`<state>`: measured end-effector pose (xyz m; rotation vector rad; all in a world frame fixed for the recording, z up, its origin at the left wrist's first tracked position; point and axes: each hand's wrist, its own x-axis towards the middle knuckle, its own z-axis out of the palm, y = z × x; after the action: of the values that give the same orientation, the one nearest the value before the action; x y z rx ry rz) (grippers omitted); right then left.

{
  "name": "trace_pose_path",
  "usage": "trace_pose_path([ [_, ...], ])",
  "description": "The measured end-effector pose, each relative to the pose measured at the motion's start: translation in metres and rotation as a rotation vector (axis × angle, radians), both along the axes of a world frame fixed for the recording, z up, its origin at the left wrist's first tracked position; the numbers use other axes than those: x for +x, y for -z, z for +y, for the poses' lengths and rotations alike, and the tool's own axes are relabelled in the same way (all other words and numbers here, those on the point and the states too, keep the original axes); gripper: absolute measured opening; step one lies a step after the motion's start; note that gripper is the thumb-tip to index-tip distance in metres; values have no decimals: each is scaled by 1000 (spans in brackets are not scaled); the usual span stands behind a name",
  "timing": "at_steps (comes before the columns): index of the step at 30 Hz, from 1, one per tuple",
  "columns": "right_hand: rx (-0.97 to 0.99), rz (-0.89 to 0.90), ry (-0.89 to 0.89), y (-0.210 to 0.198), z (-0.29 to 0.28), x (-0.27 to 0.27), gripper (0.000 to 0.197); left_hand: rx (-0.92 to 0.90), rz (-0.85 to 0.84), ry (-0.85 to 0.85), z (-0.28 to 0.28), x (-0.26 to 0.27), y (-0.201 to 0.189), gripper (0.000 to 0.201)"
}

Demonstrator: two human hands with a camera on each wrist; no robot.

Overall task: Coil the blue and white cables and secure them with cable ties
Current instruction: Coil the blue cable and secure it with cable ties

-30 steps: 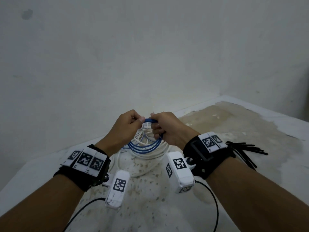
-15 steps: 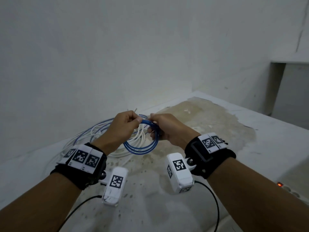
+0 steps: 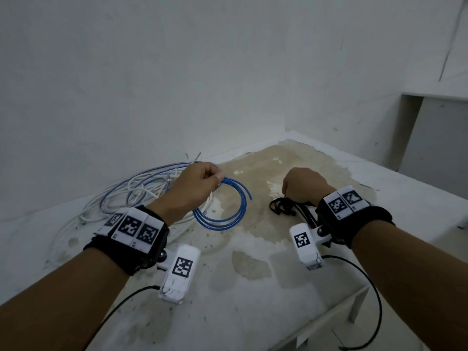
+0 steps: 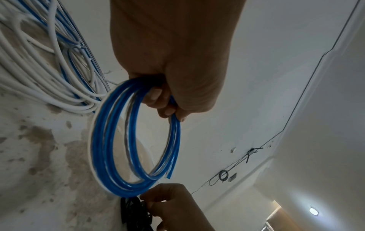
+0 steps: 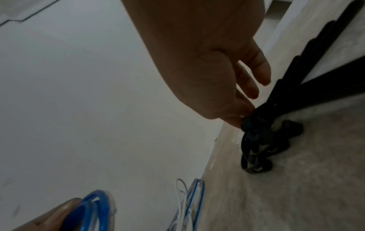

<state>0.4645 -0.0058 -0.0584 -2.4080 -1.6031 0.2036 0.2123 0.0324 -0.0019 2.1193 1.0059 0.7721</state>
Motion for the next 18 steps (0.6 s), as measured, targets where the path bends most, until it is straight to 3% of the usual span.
trace_pose_path([
  [6, -25, -89, 21, -4, -8, -7, 26, -13, -4, -12, 3, -13, -2, 23],
  [15, 145, -377, 49, -58, -13, -18, 39, -16, -17, -16, 4, -13, -4, 23],
  [18, 260, -381, 48, -69, -8, -23, 21, -22, -46, -14, 4, -14, -6, 22],
])
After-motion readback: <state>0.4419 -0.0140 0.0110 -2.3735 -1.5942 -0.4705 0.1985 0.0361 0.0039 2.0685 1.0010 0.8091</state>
